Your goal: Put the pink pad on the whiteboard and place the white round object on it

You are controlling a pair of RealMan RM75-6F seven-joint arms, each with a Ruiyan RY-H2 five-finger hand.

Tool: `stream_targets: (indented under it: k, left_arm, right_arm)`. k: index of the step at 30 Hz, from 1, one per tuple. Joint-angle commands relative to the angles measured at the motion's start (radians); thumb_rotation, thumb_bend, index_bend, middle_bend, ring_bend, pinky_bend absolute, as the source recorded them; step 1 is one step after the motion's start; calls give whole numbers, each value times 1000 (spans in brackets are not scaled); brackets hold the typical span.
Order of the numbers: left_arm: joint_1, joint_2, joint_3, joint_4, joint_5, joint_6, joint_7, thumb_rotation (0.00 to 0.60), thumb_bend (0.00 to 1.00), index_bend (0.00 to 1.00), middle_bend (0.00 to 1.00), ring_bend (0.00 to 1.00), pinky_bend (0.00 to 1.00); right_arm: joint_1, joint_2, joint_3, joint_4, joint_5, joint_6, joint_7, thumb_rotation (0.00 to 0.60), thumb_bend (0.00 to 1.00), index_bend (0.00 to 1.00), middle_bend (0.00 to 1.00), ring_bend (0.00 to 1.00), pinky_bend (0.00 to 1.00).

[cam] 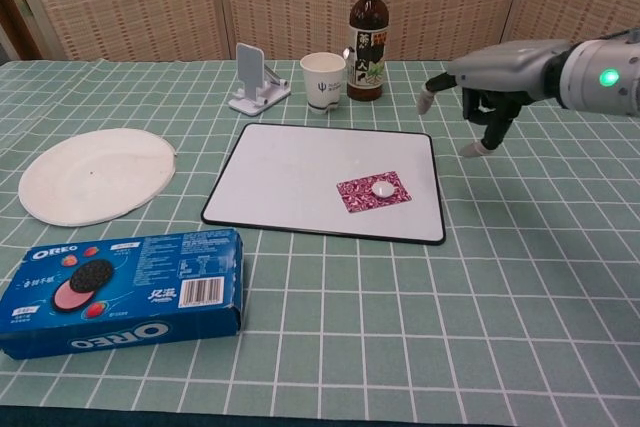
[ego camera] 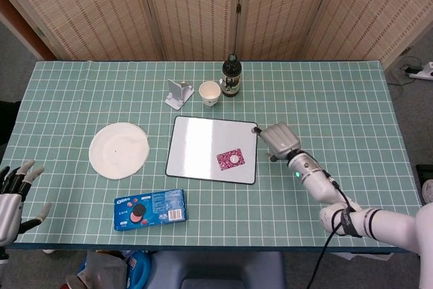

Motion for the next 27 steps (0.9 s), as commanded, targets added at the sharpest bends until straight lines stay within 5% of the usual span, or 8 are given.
stream_targets:
  k: [1, 11, 27]
  left_arm:
    - [-8, -7, -3, -1, -1, -8, 4, 600, 294, 159, 91, 116, 20]
    - [-35, -22, -18, -11, -3, -29, 22, 600, 293, 158, 91, 116, 20]
    - [-44, -15, -15, -73, 14, -28, 63, 600, 293, 156, 91, 116, 20]
  right_arm:
    - [-85, 71, -28, -22, -21, 61, 70, 600, 300, 209, 808, 915, 994]
    - [-330, 223, -81, -45, -156, 265, 289, 600, 362, 250, 587, 601, 713]
    - [-705, 319, -168, -62, -424, 701, 467, 600, 362, 267, 558, 574, 691]
